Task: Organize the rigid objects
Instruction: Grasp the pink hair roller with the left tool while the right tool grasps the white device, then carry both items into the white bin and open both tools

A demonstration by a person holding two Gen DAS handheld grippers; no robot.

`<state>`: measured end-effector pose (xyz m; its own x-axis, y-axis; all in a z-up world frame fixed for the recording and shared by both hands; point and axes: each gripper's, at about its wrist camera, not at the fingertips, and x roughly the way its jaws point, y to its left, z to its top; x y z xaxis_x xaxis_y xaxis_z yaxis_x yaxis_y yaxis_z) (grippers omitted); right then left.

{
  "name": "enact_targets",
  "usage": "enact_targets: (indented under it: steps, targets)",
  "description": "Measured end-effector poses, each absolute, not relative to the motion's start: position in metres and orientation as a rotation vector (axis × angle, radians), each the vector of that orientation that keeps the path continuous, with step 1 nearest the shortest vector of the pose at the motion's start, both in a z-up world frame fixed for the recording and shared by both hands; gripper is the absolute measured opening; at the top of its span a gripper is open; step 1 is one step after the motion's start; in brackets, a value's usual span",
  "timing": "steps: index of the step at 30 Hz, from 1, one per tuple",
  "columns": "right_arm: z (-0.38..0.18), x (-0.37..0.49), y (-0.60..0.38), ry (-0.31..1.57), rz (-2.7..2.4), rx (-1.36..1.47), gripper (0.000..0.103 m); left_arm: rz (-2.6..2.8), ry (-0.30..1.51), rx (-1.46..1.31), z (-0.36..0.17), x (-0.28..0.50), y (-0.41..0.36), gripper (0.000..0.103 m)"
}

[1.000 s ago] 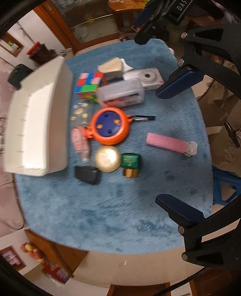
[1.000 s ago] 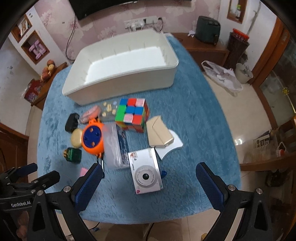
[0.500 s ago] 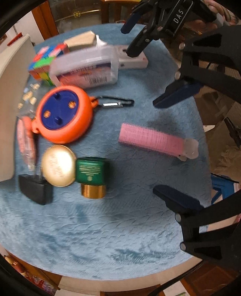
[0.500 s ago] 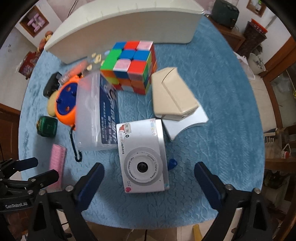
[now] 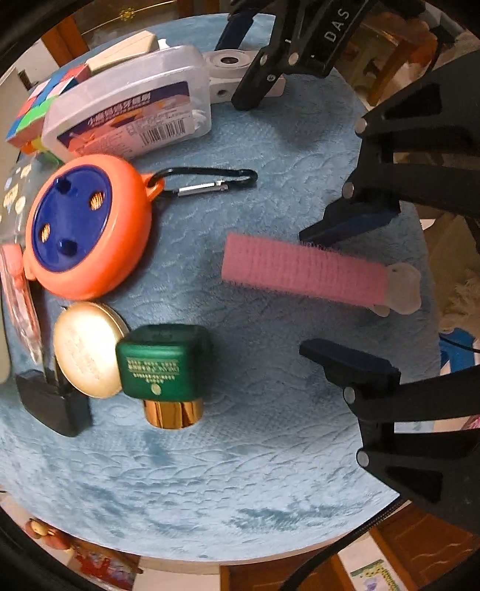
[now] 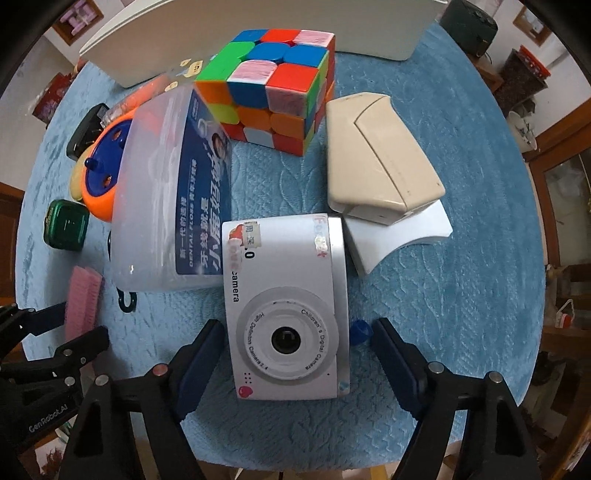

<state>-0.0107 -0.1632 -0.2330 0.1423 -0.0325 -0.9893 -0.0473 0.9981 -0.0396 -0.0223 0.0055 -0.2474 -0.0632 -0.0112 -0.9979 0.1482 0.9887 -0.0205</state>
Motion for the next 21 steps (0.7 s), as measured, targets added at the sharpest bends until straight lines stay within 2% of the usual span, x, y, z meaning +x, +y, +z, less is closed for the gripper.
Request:
enact_targets:
  steps: [2, 4, 6, 7, 15, 21]
  targets:
    - [-0.235, -0.014, -0.159, 1.421, 0.013, -0.084, 0.081, -0.142, 1.609, 0.116, -0.25, -0.022, 0.003, 0.05]
    - [-0.239, -0.015, -0.152, 1.415, 0.017, -0.091, 0.078, -0.164, 1.595, 0.117, -0.243, -0.019, -0.007, 0.04]
    - [-0.234, -0.011, -0.147, 1.399, 0.019, -0.104, 0.067, -0.173, 1.584, 0.127, -0.234, -0.021, -0.014, 0.033]
    - [-0.233, -0.012, -0.146, 1.457, 0.065, -0.109, 0.067, -0.177, 1.578, 0.132, -0.229, -0.018, -0.015, 0.028]
    - [-0.209, -0.027, -0.15, 1.458, 0.099, -0.086, 0.066, -0.17, 1.575, 0.176, -0.215, -0.02, -0.036, 0.024]
    - [-0.159, -0.036, -0.161, 1.408, 0.137, 0.006, 0.066, -0.251, 1.449, 0.11, -0.162, -0.014, -0.033, 0.024]
